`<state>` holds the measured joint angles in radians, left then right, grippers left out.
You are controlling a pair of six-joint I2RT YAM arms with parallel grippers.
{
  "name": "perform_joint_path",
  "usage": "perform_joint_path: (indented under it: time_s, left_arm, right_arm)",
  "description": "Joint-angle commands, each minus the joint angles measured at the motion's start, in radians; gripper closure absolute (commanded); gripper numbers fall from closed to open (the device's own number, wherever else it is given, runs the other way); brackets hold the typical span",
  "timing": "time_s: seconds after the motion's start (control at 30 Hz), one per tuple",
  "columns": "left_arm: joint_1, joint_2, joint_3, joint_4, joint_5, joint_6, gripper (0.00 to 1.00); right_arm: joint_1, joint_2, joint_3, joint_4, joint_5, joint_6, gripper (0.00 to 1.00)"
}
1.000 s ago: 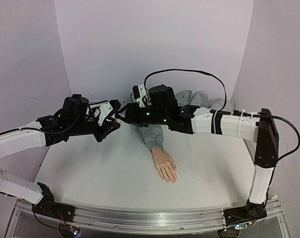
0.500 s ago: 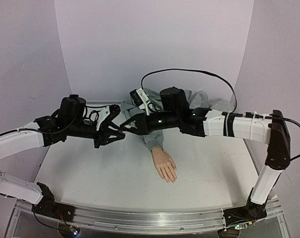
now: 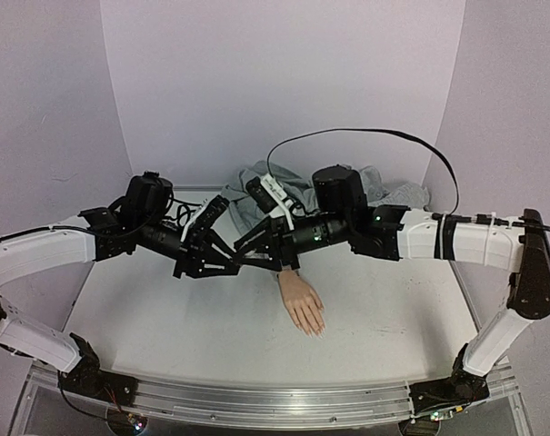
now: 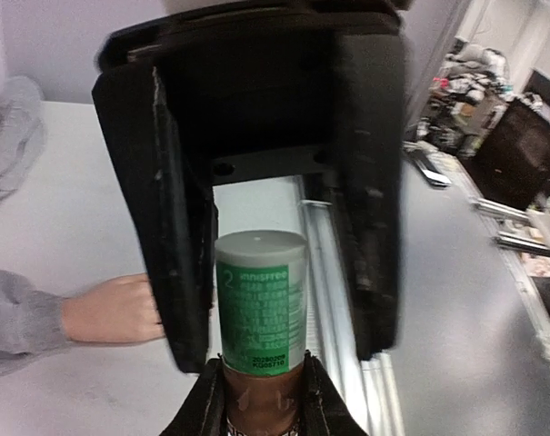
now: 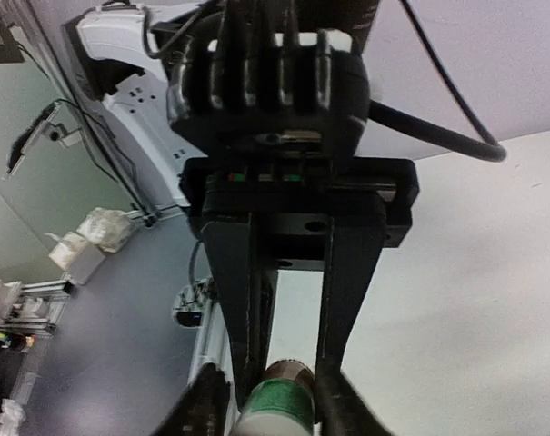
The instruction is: Paint the nails
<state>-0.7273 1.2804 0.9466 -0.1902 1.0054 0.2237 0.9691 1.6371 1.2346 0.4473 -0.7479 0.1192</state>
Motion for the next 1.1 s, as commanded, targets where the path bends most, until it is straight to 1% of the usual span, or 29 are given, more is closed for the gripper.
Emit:
perform_joint_path:
  time_s: [0.0,0.03,0.07,0.13,0.17,0.2,0.27,0.37,0.47,0.5,0.63,0.67,0.8,0.97,1.07]
  left_arm:
    - [-0.002,-0.069,0.005,0.073,-0.468,0.079,1.0]
    - [-0.003,-0.079,0.001,0.071,-0.604,0.087,1.0]
    - [-0.003,-0.088,-0.004,0.071,-0.688,0.094,1.0]
    - [-0.004,-0.107,-0.009,0.071,-0.799,0.108,1.0]
    - [-0.005,-0.112,-0.01,0.071,-0.841,0.109,1.0]
    - [-0.006,-0.117,-0.013,0.069,-0.868,0.11,1.0]
    - [-0.01,-0.122,-0.015,0.067,-0.903,0.116,1.0]
    - [-0.018,-0.123,-0.015,0.063,-0.921,0.124,1.0]
    - [-0.023,-0.119,-0.011,0.056,-0.937,0.124,1.0]
    - [-0.025,-0.119,-0.01,0.053,-0.943,0.124,1.0]
    - [-0.031,-0.123,-0.011,0.047,-0.952,0.131,1.0]
    - [-0.033,-0.126,-0.012,0.046,-0.953,0.133,1.0]
    - [-0.036,-0.134,-0.012,0.044,-0.95,0.133,1.0]
    - [-0.04,-0.143,-0.012,0.041,-0.939,0.134,1.0]
    - [-0.04,-0.149,-0.015,0.041,-0.914,0.133,1.0]
  right_arm:
    - [0.007,-0.068,-0.002,0.041,0.288,0.045,0.37]
    - [0.007,-0.069,-0.005,0.038,0.36,0.064,0.31]
    - [0.006,-0.069,-0.009,0.035,0.42,0.085,0.24]
    - [0.005,-0.059,-0.007,0.027,0.529,0.145,0.12]
    - [0.006,-0.047,0.002,0.025,0.557,0.187,0.09]
    - [0.006,-0.03,0.017,0.021,0.569,0.227,0.08]
    - [0.006,0.009,0.061,0.015,0.543,0.299,0.07]
    - [0.007,0.086,0.157,0.015,0.493,0.404,0.07]
    - [0.006,0.141,0.236,0.014,0.485,0.47,0.08]
    - [0.006,0.156,0.254,0.016,0.491,0.493,0.1]
    - [0.006,0.214,0.325,0.014,0.499,0.552,0.23]
    - [0.005,0.228,0.338,0.014,0.5,0.564,0.27]
    - [0.005,0.265,0.373,0.017,0.498,0.598,0.49]
    - [0.005,0.298,0.406,0.024,0.459,0.621,0.63]
    - [0.005,0.29,0.39,0.03,0.466,0.61,0.72]
